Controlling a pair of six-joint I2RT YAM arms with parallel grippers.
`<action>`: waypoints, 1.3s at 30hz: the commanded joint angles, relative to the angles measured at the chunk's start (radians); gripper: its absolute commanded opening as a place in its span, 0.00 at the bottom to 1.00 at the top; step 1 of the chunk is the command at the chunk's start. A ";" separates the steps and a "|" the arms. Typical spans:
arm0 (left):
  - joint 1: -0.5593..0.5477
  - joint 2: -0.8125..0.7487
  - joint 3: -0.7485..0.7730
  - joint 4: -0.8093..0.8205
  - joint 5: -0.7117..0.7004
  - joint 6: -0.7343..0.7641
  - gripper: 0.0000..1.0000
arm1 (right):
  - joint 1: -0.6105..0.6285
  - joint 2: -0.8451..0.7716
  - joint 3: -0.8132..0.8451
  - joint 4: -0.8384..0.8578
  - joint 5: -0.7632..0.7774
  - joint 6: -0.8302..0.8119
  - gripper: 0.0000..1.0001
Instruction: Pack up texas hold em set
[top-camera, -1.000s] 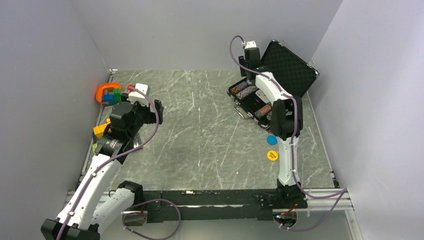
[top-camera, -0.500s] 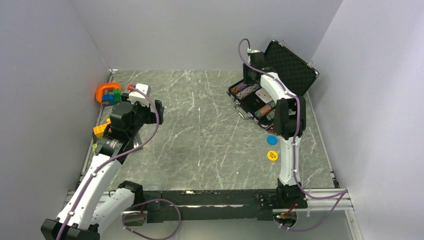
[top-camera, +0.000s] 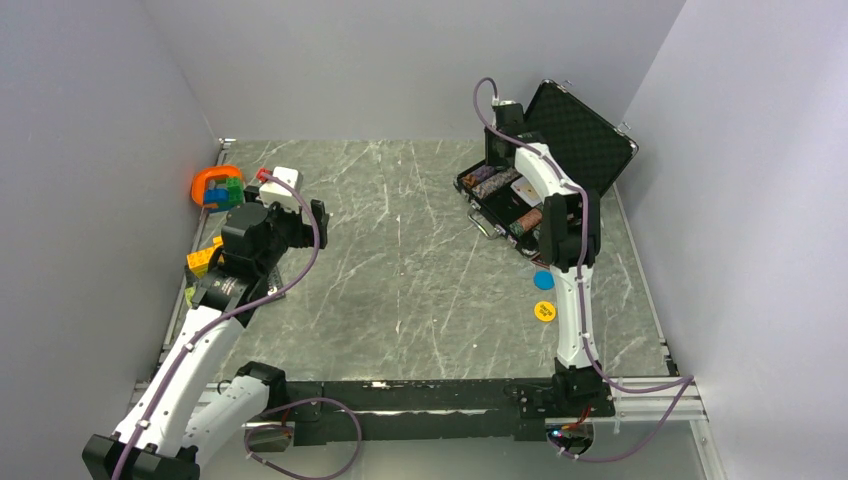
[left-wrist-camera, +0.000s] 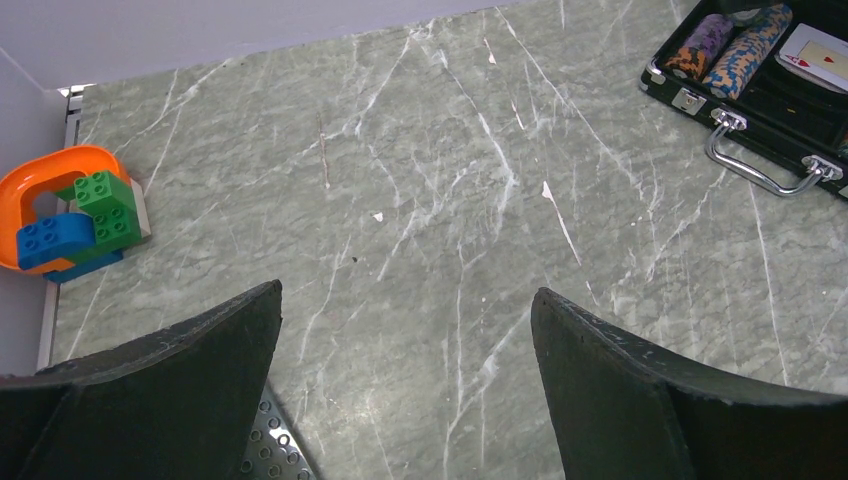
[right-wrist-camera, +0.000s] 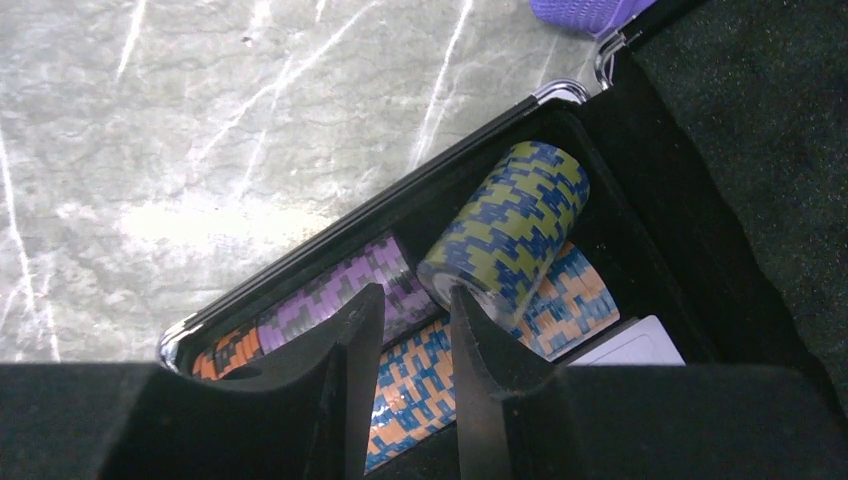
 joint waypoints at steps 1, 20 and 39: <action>-0.004 -0.001 -0.003 0.028 0.014 -0.001 0.98 | -0.010 0.009 0.021 0.007 0.069 0.020 0.34; -0.004 -0.005 -0.003 0.030 0.018 -0.003 0.98 | -0.036 -0.069 0.005 0.031 -0.027 -0.052 0.52; -0.003 -0.017 -0.004 0.029 0.035 -0.010 0.98 | -0.042 -0.332 -0.321 0.120 -0.076 0.012 0.84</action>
